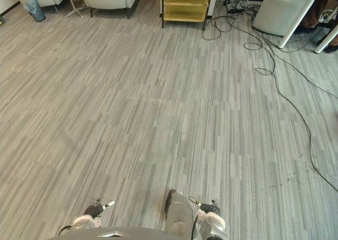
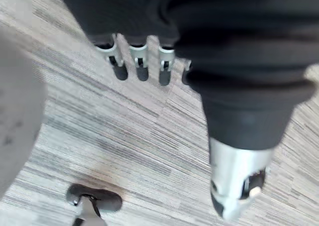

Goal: Pick up cushions and gather them together orderly.

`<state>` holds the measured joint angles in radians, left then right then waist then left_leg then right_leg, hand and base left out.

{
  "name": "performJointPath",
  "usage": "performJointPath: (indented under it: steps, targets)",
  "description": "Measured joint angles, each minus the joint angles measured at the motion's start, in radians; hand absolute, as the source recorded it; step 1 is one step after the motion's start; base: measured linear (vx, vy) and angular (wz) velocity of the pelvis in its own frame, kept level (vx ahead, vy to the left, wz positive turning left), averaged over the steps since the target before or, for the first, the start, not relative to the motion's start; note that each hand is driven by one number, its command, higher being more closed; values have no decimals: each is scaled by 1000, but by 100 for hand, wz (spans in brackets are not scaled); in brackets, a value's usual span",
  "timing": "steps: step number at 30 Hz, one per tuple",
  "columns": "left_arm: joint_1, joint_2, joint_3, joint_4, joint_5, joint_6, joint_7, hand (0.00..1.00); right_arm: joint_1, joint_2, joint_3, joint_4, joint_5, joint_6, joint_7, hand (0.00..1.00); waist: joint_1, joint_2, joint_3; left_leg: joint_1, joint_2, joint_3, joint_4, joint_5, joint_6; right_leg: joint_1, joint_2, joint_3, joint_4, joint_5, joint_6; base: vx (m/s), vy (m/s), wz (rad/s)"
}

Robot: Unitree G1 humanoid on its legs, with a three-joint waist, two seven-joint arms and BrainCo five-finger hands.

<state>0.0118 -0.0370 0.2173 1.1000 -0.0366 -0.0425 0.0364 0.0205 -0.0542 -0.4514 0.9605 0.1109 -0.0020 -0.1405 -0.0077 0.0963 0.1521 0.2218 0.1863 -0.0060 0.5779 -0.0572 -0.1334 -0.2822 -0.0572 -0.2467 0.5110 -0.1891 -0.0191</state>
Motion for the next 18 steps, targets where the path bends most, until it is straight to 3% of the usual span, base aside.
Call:
performJointPath:
  steps: [1,2,4,5,7,8,9,10,11,12,13,14,15,18]
  targets:
    - [3,0,13,-10,0,0,-1,0,6,3,10,-1,2,-1,-1,0,6,-1,1,-62,13,-16,148,64,-31,49,18,2,-37,-11,-6,619,-139,-14]
    - [13,0,22,-32,-1,-1,-1,0,13,9,29,1,9,-2,-1,0,10,2,3,-176,44,12,397,45,-19,134,50,9,-104,-21,-23,493,-75,-26]
    - [23,6,22,-45,-2,-1,-1,0,16,9,46,8,12,-1,0,0,20,-1,8,-245,62,72,518,-11,11,214,66,26,-160,-22,-24,389,0,-35]
    - [32,8,23,-73,-12,-3,-1,0,18,9,53,11,20,-1,-1,0,37,-4,8,-340,66,149,560,-88,50,316,67,52,-242,-22,-22,410,39,-39]
    - [33,8,22,-85,-22,-12,-1,0,11,4,44,42,20,0,-3,0,51,-4,8,-441,66,203,492,-162,67,386,55,84,-300,-6,5,460,113,-54]
    - [29,11,19,-90,-23,-15,-1,0,8,6,38,44,20,1,-4,0,57,-8,10,-486,53,225,379,-197,74,427,39,98,-331,0,17,447,167,-54]
    - [27,12,17,-91,-23,-17,-1,0,8,8,36,45,20,1,-5,0,59,-12,13,-497,42,231,309,-202,74,442,24,100,-340,-2,29,467,216,-44]
    - [20,17,12,-91,-23,-19,0,0,8,11,31,47,20,1,-6,0,61,-20,18,-503,10,235,139,-193,72,469,-4,102,-351,-9,52,449,263,-38]
    - [22,16,-13,-88,-22,-20,1,0,18,9,17,38,20,0,-10,0,63,-9,13,-492,-25,208,-161,-39,88,494,-20,109,-356,-50,106,523,327,-30]
    - [14,24,-23,-87,-27,-21,1,0,20,17,20,41,21,5,-14,0,62,-29,12,-457,-64,231,-200,9,109,514,-53,132,-361,-64,118,423,278,-9]
    - [11,28,-27,-88,-27,-23,3,0,21,25,23,41,20,5,-13,0,60,-42,7,-448,-81,235,-224,9,111,512,-62,130,-369,-57,104,401,244,6]
    - [10,35,-32,-87,-27,-27,3,0,25,32,31,42,20,5,-14,0,65,-60,3,-448,-103,234,-243,-5,117,500,-60,141,-386,-24,72,365,198,8]
    - [7,53,-37,-77,-30,-25,0,0,17,38,37,44,19,5,-14,0,68,-78,6,-449,-120,237,-231,-19,136,500,-70,133,-394,3,78,355,185,9]
    - [7,68,-34,-67,-40,-23,1,0,18,48,45,48,18,6,-12,0,73,-95,-2,-417,-149,247,-193,-66,176,529,-101,182,-371,43,93,344,153,8]
